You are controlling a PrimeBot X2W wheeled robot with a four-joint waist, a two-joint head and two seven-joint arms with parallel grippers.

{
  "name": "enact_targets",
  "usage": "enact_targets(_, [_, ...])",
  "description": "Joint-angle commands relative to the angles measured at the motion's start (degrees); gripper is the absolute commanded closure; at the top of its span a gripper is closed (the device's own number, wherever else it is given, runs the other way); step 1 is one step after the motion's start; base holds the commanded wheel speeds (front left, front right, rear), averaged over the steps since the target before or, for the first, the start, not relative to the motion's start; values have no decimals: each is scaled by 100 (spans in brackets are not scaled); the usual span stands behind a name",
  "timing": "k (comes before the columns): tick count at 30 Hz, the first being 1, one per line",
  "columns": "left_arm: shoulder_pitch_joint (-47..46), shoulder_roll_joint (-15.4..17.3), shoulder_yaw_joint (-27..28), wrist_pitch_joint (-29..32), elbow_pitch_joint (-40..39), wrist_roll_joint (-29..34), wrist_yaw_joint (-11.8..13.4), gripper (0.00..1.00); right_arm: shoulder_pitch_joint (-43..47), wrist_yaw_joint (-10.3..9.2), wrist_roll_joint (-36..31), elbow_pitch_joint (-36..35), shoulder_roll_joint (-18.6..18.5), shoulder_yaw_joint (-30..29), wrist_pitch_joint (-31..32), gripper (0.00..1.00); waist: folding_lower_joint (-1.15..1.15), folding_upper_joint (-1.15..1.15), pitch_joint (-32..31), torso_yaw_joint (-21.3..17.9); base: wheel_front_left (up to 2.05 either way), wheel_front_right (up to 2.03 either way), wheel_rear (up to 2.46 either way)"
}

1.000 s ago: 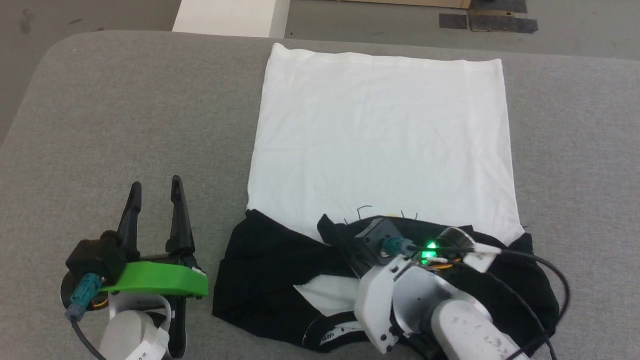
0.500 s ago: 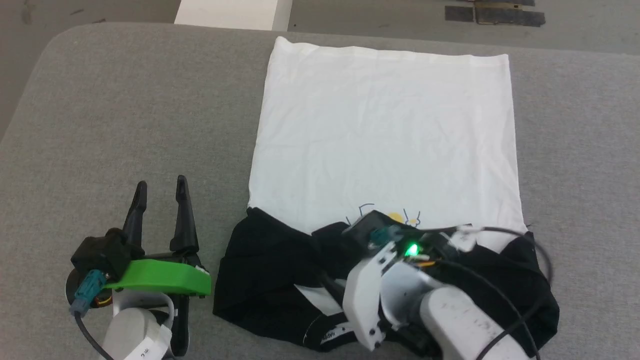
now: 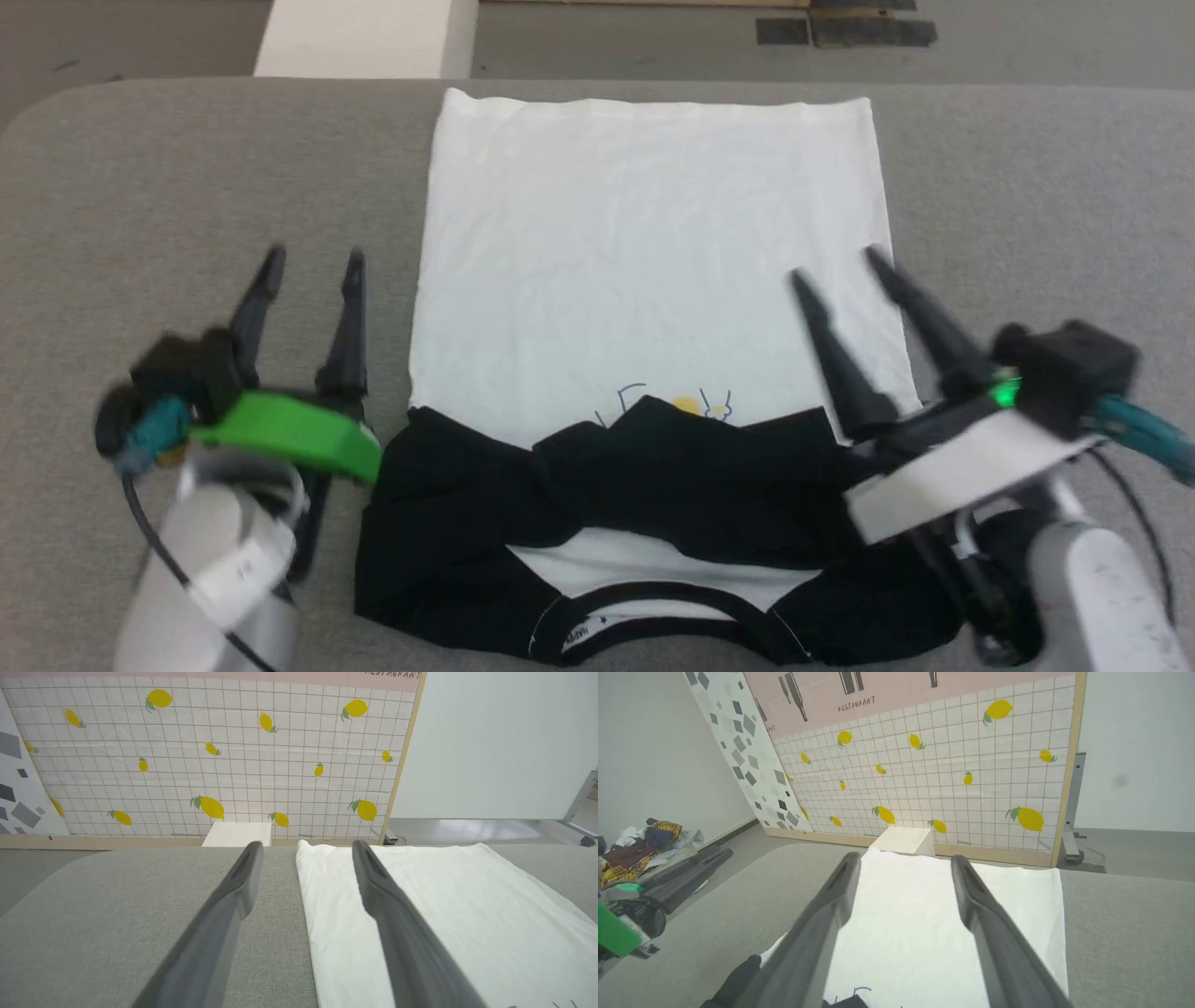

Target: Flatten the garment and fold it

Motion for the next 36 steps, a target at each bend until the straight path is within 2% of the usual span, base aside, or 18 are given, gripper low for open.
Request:
enact_targets(1, [-339, 214, -79, 169, -7, 52, -47, 0, 62, -8, -155, -96, 1, -204, -200, 0, 0, 0, 281, -241, 0, 0, 0])
enact_targets(4, [-954, 616, -423, 598, 92, -6, -76, 0, 107, -8, -461, -206, 10, -625, -560, 0, 0, 0, 565, -379, 0, 0, 0])
enact_targets(8, [-1888, 1199, -886, 1145, 340, -413, -84, 0, 47, -8, -864, -199, 21, -1047, -878, 0, 0, 0, 1027, -621, 0, 0, 0])
enact_targets(13, [-3094, 1836, -1384, 1842, 787, -940, -85, 0, -50, -8, -851, -120, 29, -1430, -1095, 0, 0, 0, 1647, -932, 0, 0, 0])
enact_targets(17, [-3893, 2162, -1448, 2521, 1169, -1315, -86, 0, -66, -8, -674, -90, 31, -1493, -1215, 0, 0, 0, 2032, -1233, 0, 0, 0])
enact_targets(22, [-4568, 2298, -1360, 3714, 1569, -1664, -22, 0, -122, -8, -458, 14, 31, -1381, -1416, 0, 0, 0, 2387, -1546, 0, 0, 0])
enact_targets(26, [-4879, 2365, -1325, 4483, 1625, -1792, 210, 0, -192, -8, -314, 130, 32, -1212, -1581, 0, 0, 0, 2562, -1733, 0, 0, 0])
enact_targets(31, [-5000, 2605, -1480, 5452, 1683, -1494, 787, 0, -240, -8, -223, 245, 32, -1113, -1713, 0, 0, 0, 2682, -1842, 0, 0, 0])
enact_targets(36, [-5028, 2788, -1521, 6137, 1566, -1274, 1328, 0, -296, -8, -164, 327, 32, -994, -1769, 0, 0, 0, 2753, -1904, 0, 0, 0])
